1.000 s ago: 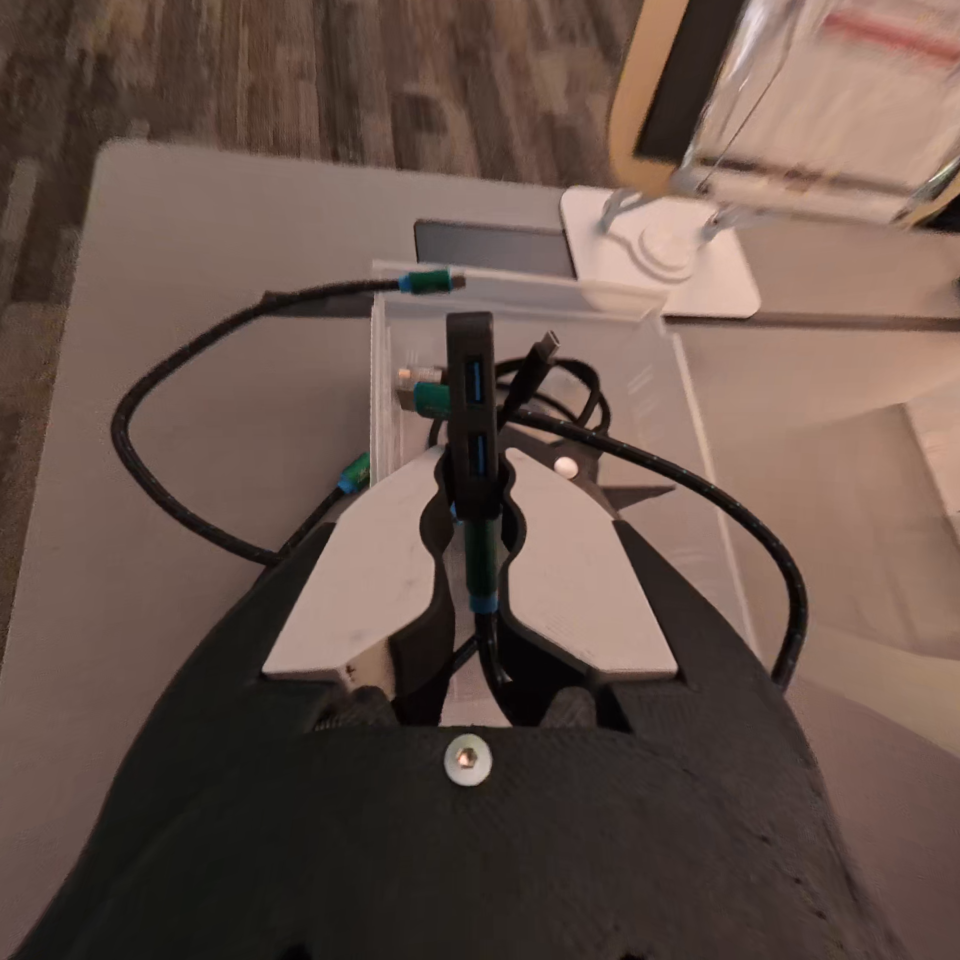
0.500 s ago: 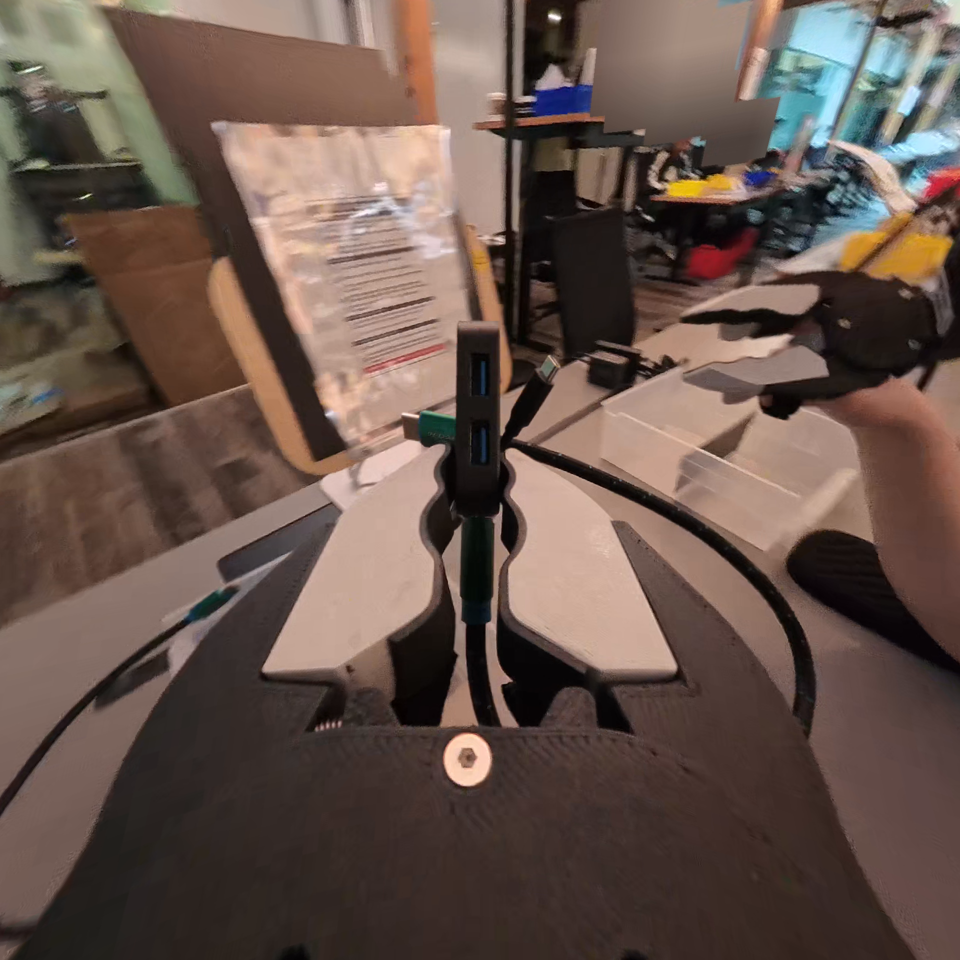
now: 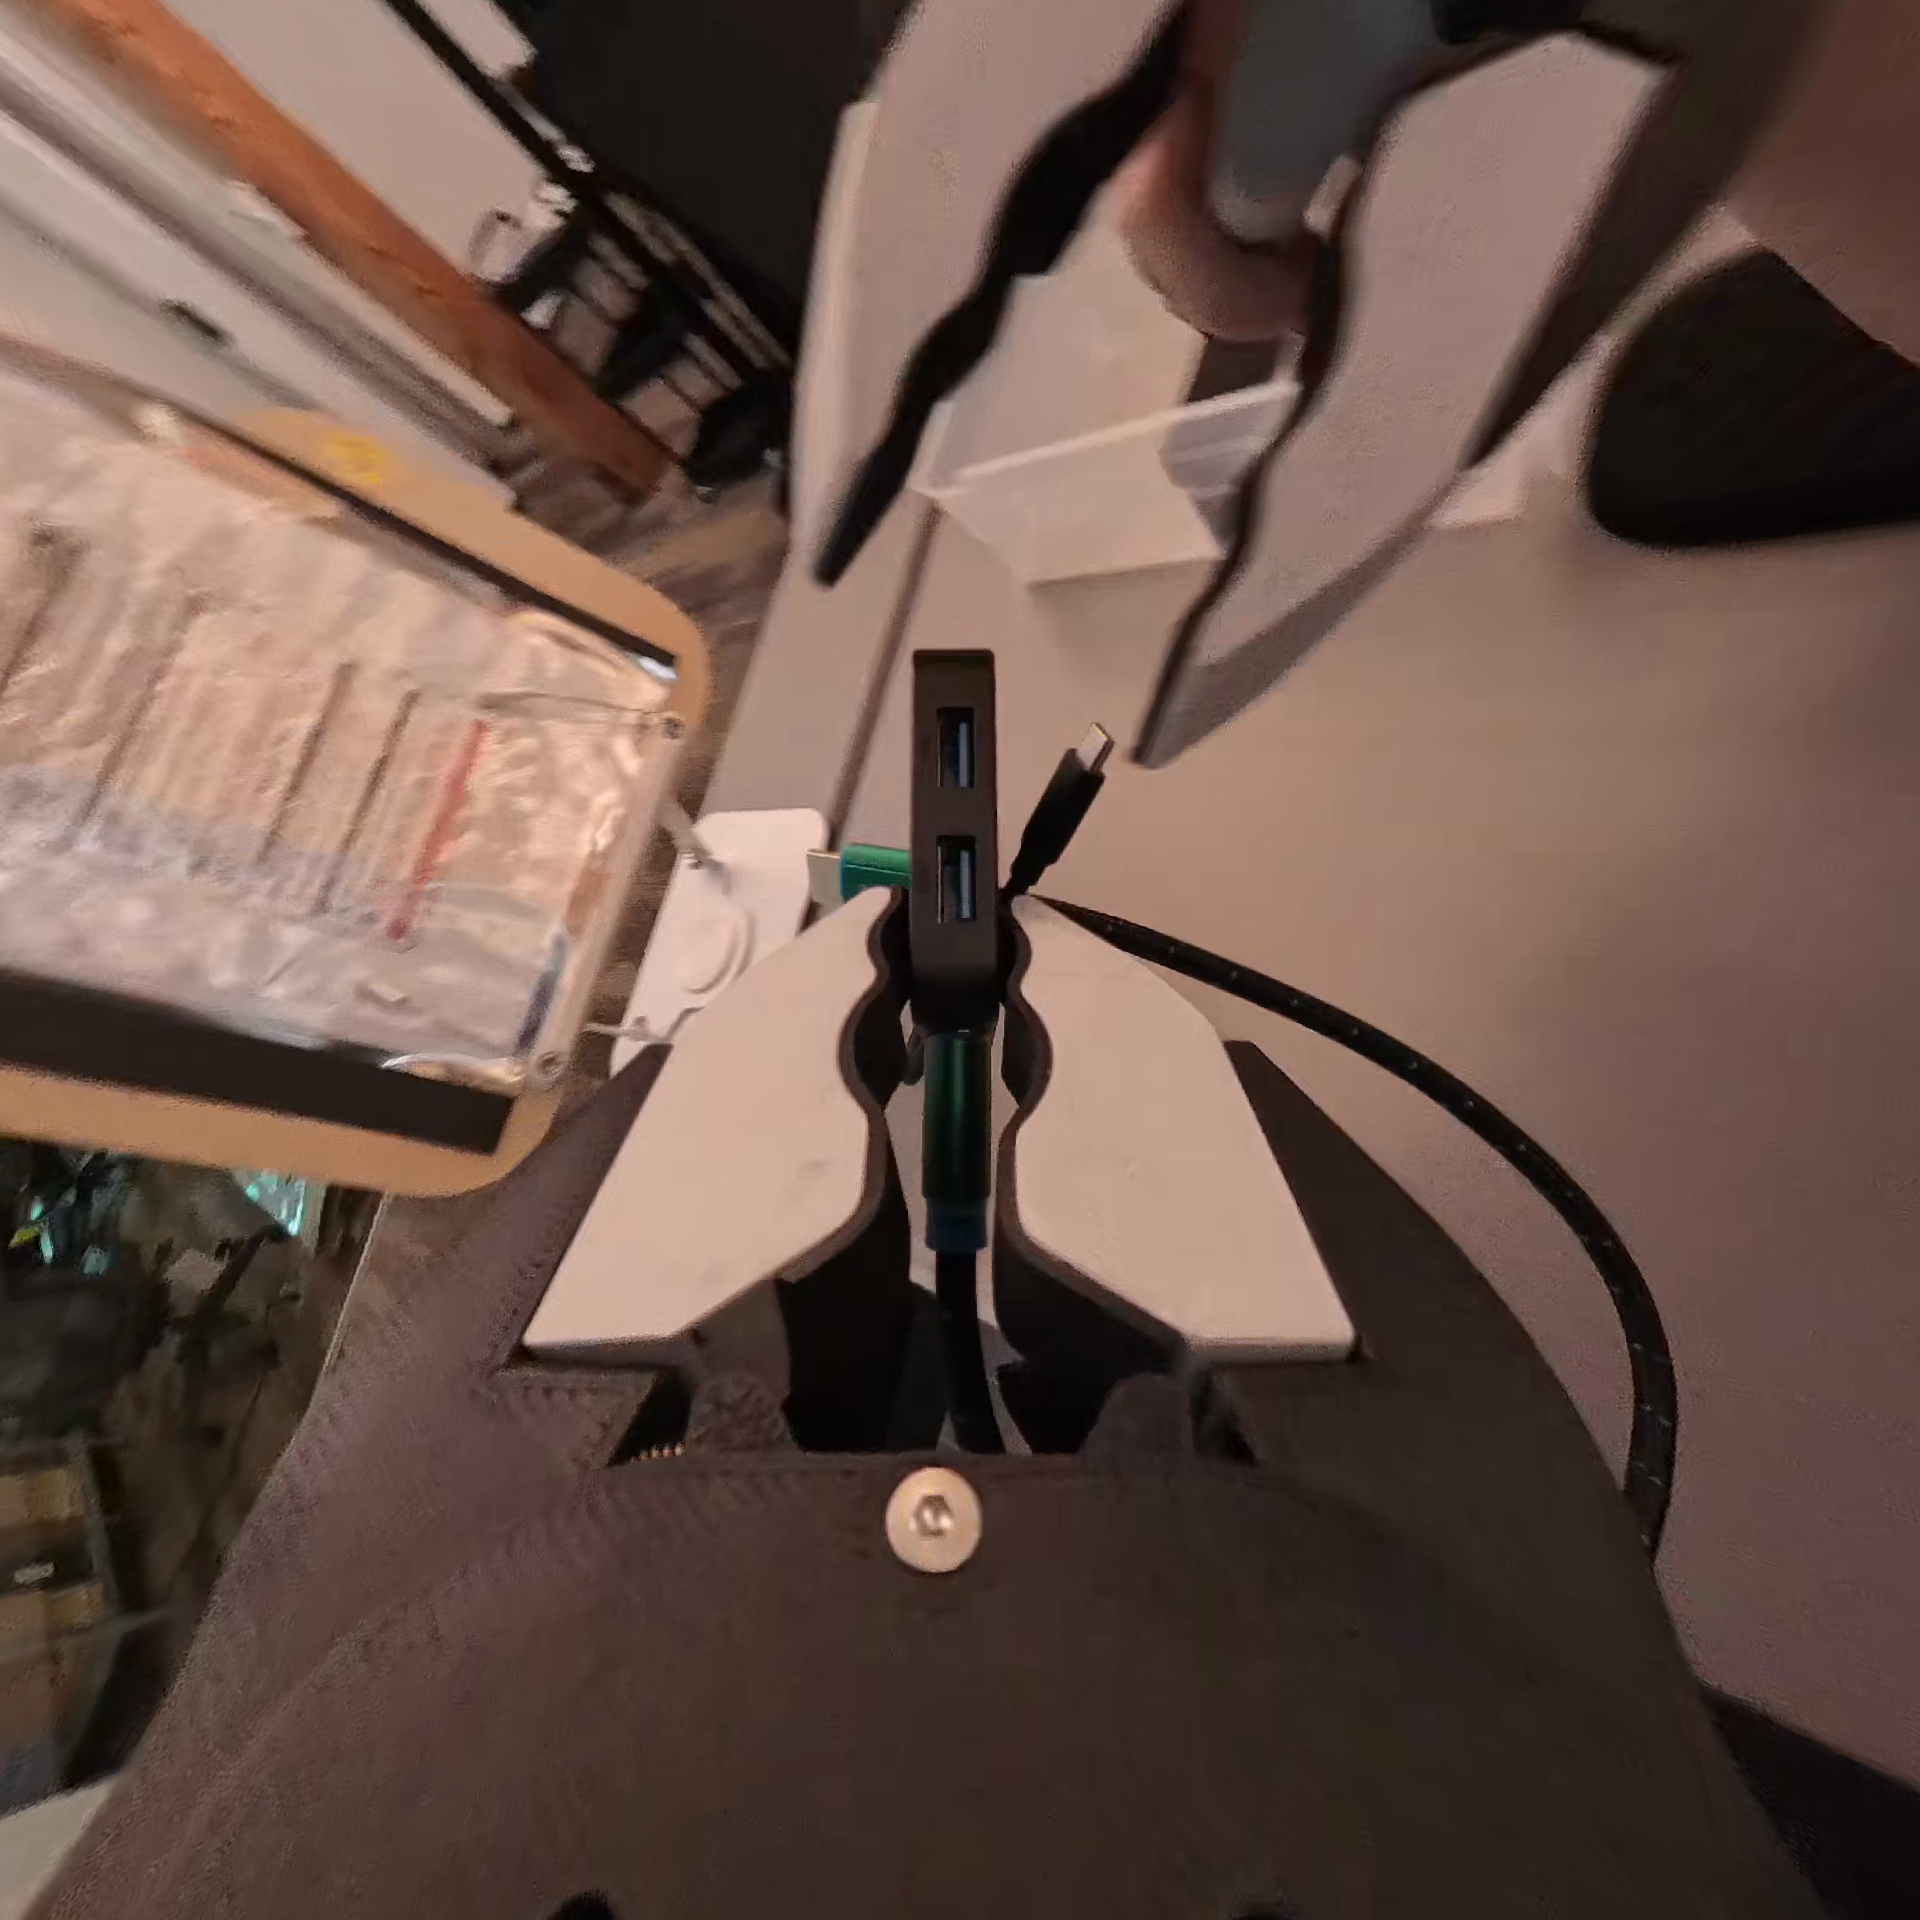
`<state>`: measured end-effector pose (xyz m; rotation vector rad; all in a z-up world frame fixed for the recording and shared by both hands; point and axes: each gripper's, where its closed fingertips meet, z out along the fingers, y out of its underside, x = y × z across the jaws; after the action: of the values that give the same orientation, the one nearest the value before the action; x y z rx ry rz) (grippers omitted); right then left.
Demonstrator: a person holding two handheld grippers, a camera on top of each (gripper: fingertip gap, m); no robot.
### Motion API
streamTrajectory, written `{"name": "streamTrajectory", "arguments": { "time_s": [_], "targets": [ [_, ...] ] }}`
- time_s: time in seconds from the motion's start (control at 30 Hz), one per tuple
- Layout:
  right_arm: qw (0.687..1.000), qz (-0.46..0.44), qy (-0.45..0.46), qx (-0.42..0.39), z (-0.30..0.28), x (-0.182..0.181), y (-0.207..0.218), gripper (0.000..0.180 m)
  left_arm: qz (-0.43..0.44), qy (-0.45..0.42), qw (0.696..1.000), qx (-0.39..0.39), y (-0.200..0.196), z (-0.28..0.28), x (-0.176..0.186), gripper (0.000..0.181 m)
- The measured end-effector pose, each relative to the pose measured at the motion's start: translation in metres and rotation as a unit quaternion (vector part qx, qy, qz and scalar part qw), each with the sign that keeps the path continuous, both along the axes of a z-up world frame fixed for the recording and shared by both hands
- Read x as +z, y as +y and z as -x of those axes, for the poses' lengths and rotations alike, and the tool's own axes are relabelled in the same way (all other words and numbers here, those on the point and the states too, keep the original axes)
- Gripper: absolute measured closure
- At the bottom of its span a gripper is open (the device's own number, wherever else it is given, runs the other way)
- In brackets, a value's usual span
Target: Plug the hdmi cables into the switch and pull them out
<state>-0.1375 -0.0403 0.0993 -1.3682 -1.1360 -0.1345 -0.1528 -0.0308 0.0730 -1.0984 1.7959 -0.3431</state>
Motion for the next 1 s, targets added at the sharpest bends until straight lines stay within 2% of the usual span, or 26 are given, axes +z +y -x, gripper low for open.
{"name": "streamTrajectory", "arguments": {
  "time_s": [0.07,0.13,0.3,0.33,0.37,0.47,0.57,0.67,0.77,0.9,0.97,1.0],
  "targets": [
    [0.999,0.01,-0.049,-0.014,-0.003,-0.014,0.003,0.129,-0.015,0.042,0.999,-0.011,-0.007,-0.004,-0.016,0.167],
    [0.994,0.035,-0.099,-0.013,-0.003,-0.032,0.001,0.146,-0.037,0.081,0.996,-0.006,-0.009,-0.008,-0.03,0.167],
    [0.978,0.086,-0.187,-0.028,-0.006,-0.074,0.01,0.147,-0.052,0.119,0.991,-0.02,-0.02,-0.021,-0.049,0.167],
    [0.976,0.104,-0.192,-0.019,-0.005,-0.081,0.009,0.16,-0.055,0.121,0.991,-0.02,-0.02,-0.023,-0.05,0.167],
    [0.975,0.116,-0.191,-0.019,-0.006,-0.084,0.01,0.164,-0.066,0.118,0.991,-0.016,-0.018,-0.024,-0.05,0.167],
    [0.983,0.098,-0.155,-0.008,-0.006,-0.069,0.012,0.165,-0.105,0.046,0.993,-0.015,-0.012,-0.026,-0.033,0.164],
    [0.988,0.044,-0.148,0.01,-0.011,-0.051,0.008,0.165,-0.078,-0.032,0.996,0.005,-0.005,-0.018,-0.002,0.125],
    [0.989,-0.002,-0.147,-0.002,-0.024,-0.034,0.007,0.164,-0.024,-0.107,0.994,0.023,0.005,0.003,0.031,0.106],
    [0.991,-0.037,-0.129,-0.002,-0.034,-0.019,0.002,0.164,0.048,-0.208,0.977,0.009,0.011,0.034,0.069,0.114],
    [0.987,-0.128,-0.079,0.059,-0.031,0.011,-0.017,0.165,0.116,-0.357,0.926,-0.048,0.017,0.076,0.11,0.135],
    [0.982,-0.145,-0.013,0.122,-0.022,0.023,-0.031,0.165,0.132,-0.36,0.921,-0.064,0.021,0.079,0.107,0.136],
    [0.979,-0.136,0.021,0.15,-0.017,0.027,-0.036,0.165,0.139,-0.34,0.927,-0.073,0.019,0.074,0.099,0.131]
  ]
}}
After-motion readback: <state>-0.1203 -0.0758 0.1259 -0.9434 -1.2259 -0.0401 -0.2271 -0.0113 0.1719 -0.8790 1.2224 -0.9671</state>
